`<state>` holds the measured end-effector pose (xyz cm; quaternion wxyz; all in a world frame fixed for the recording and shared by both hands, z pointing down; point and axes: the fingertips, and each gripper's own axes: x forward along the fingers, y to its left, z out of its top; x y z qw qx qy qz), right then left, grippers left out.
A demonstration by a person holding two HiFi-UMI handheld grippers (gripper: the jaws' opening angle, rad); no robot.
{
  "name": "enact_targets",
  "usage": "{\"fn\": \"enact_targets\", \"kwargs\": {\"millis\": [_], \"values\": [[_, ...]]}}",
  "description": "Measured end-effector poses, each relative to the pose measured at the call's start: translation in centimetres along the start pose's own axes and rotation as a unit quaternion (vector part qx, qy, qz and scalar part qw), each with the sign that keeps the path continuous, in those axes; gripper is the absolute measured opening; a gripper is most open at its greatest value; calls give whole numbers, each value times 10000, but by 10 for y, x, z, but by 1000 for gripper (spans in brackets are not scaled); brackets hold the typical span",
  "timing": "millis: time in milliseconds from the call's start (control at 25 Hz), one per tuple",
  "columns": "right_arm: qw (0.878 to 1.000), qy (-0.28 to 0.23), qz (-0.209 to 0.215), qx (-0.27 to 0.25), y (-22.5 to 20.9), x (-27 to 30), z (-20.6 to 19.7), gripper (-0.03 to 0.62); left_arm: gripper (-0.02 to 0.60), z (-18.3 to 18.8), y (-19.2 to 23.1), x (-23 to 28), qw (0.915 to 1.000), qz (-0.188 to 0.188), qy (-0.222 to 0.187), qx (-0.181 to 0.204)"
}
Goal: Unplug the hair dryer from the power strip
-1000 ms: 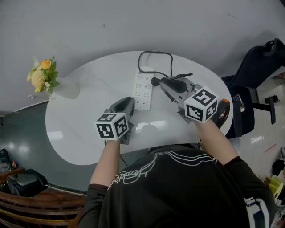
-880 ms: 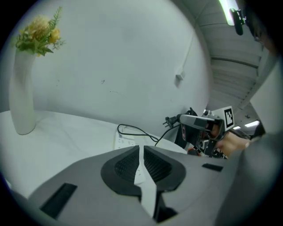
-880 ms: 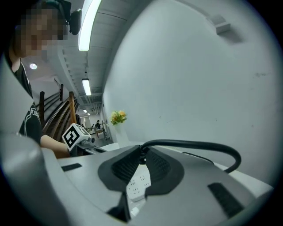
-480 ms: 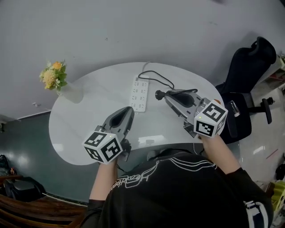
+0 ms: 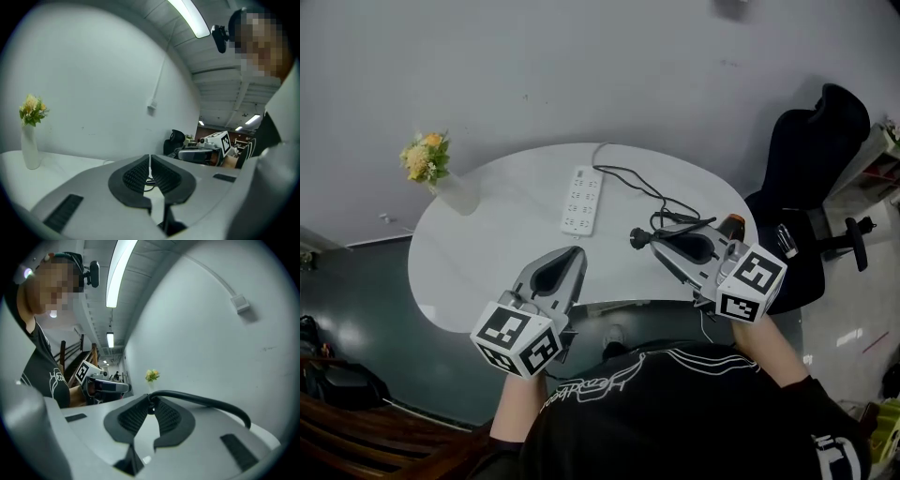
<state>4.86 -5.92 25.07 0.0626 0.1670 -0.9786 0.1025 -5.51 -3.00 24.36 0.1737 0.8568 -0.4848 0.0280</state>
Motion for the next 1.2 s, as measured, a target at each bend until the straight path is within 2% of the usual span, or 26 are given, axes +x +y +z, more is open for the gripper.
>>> {"fn": "enact_targets", "kwargs": {"millis": [160, 360, 680, 1200], "values": [[9997, -124, 193, -14, 22, -25, 0, 28, 14, -1, -35, -7, 9999, 55, -59, 125], [9995, -216, 186, -165, 39, -49, 1, 28, 13, -2, -67, -16, 9995, 71, -159, 261], [9993, -332, 150, -61, 48, -67, -2, 28, 12, -7, -91, -26, 9992, 110, -144, 343], [9990, -347, 195, -209, 65, -86, 0, 28, 13, -6, -117, -38, 9984, 212, -168, 486]]}}
